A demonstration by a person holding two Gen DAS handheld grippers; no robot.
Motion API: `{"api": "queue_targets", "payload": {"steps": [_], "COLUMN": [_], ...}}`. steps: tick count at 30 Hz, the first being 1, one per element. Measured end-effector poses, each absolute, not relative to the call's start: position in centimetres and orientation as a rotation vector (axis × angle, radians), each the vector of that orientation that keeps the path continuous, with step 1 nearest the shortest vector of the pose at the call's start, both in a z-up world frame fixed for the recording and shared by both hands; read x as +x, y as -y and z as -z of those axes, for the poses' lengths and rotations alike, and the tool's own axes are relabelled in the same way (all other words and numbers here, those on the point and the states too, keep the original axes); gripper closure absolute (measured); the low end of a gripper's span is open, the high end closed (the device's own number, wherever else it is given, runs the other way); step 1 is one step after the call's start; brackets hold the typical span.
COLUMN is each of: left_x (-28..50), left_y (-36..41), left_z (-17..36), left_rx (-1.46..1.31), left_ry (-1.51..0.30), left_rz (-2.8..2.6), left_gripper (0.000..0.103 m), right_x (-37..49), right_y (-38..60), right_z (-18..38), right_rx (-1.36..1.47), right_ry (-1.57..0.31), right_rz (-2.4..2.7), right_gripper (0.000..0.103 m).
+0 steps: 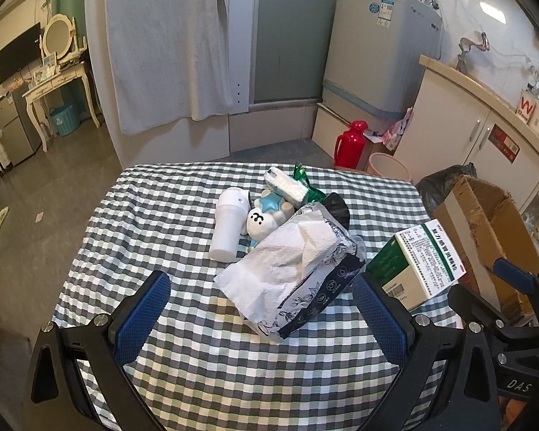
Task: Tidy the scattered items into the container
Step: 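Grasp the white-green medicine box with the right gripper while the left gripper approaches the tissue pack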
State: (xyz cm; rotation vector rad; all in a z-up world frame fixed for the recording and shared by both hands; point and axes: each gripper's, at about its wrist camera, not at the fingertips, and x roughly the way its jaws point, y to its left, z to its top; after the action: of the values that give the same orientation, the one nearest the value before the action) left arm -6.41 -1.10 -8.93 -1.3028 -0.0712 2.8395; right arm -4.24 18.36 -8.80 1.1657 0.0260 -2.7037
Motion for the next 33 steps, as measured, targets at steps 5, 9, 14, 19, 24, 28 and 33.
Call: {"api": "queue_targets", "payload": {"steps": [5, 9, 14, 19, 24, 28, 33], "left_x": [-7.2, -7.9, -8.6, -9.2, -9.7, -10.1, -10.7], "left_y": [0.9, 0.8, 0.6, 0.5, 0.5, 0.4, 0.3], "left_z": [10.2, 11.2, 12.3, 13.1, 13.8, 14.4, 15.1], "left_rx": [-1.333, -1.357, -1.376, -1.388, -1.389, -1.396, -1.413], "left_ry": [0.066, 0.065, 0.065, 0.068, 0.073, 0.074, 0.085], "left_rz": [-2.815, -2.792, -2.77, -2.749, -2.727, -2.712, -2.693], "left_gripper": [0.0, 0.0, 0.0, 0.0, 0.0, 0.0, 0.0], "right_x": [-5.0, -5.8, -6.6, -7.3, -7.8, -8.3, -8.8], "right_y": [-18.4, -18.6, -18.6, -18.5, -18.4, -18.4, -18.3], "right_z": [9.8, 10.5, 11.5, 12.3, 13.0, 13.5, 14.1], "right_rx": [1.195, 1.222, 1.251, 1.271, 1.284, 1.298, 1.317], "right_ry": [-0.029, -0.033, -0.038, -0.044, -0.054, -0.055, -0.058], "right_rz": [2.696, 2.69, 2.682, 2.672, 2.662, 2.657, 2.65], "right_gripper": [0.0, 0.0, 0.0, 0.0, 0.0, 0.0, 0.0]}}
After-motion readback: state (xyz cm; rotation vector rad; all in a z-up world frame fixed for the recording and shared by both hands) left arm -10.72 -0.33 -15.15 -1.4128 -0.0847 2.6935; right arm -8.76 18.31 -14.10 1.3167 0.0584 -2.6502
